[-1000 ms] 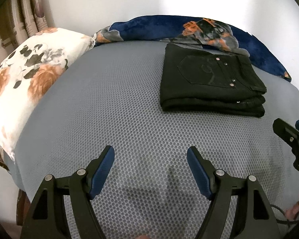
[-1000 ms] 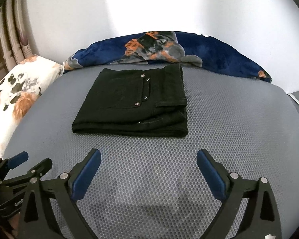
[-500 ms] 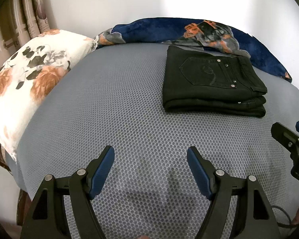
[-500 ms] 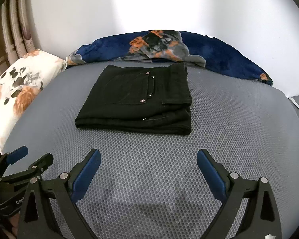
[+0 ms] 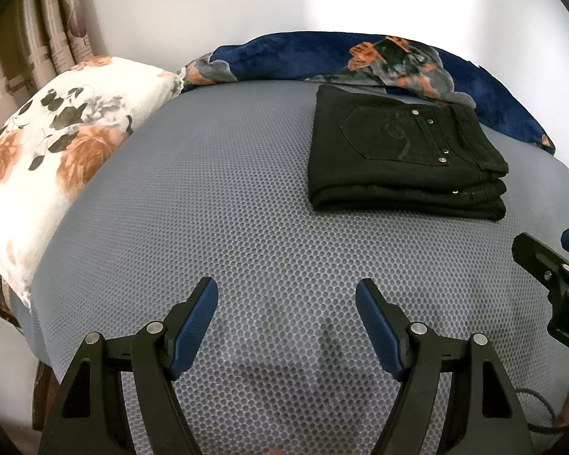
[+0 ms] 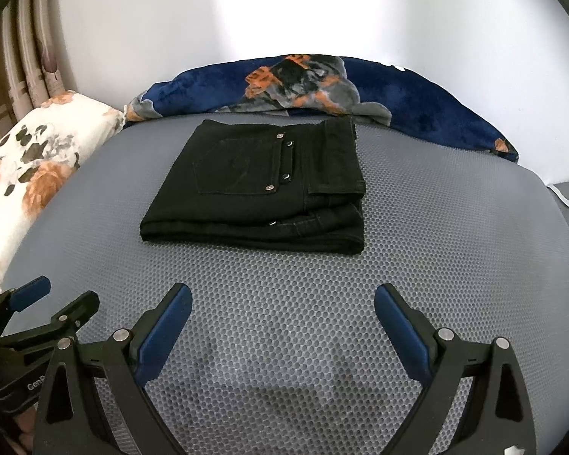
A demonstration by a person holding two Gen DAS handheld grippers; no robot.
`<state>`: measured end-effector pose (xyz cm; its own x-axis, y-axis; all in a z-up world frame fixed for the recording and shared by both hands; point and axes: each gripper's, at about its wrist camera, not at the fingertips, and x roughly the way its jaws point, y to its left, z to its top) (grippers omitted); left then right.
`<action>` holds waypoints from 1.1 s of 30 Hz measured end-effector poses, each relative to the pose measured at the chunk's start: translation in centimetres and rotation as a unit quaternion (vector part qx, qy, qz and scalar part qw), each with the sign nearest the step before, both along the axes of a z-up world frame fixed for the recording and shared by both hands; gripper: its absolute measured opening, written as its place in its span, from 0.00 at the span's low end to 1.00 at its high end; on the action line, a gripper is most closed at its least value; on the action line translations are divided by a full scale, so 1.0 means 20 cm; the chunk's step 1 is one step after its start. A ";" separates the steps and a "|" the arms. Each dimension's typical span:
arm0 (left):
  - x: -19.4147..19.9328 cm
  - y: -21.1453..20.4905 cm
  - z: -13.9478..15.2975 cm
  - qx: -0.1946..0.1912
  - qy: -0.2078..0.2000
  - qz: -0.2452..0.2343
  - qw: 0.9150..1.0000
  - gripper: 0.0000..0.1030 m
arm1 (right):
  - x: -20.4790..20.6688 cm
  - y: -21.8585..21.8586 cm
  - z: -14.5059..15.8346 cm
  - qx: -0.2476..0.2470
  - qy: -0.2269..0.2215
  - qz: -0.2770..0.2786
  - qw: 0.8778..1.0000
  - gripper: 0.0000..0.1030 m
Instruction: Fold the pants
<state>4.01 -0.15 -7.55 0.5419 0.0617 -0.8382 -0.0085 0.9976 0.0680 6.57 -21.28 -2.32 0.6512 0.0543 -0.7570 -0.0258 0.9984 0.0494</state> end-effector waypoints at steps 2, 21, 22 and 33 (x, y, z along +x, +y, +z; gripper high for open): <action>0.00 0.00 0.00 0.000 0.000 0.000 1.000 0.73 | 0.00 0.00 0.00 0.000 0.001 -0.002 1.000 0.93; 0.01 0.00 -0.01 0.003 -0.003 -0.004 1.000 0.73 | 0.02 0.00 -0.02 0.012 0.012 -0.001 1.000 0.93; 0.00 -0.01 0.00 0.004 -0.003 -0.003 1.000 0.73 | 0.02 0.00 -0.02 0.012 0.012 0.000 1.000 0.93; 0.01 0.01 0.00 0.006 -0.005 -0.003 1.000 0.73 | 0.02 -0.01 -0.03 0.021 0.018 -0.004 1.000 0.93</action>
<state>4.24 -0.02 -7.50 0.5500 0.0683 -0.8324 -0.0033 0.9968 0.0796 7.00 -21.52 -2.87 0.6248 0.0819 -0.7765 -0.0160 0.9956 0.0922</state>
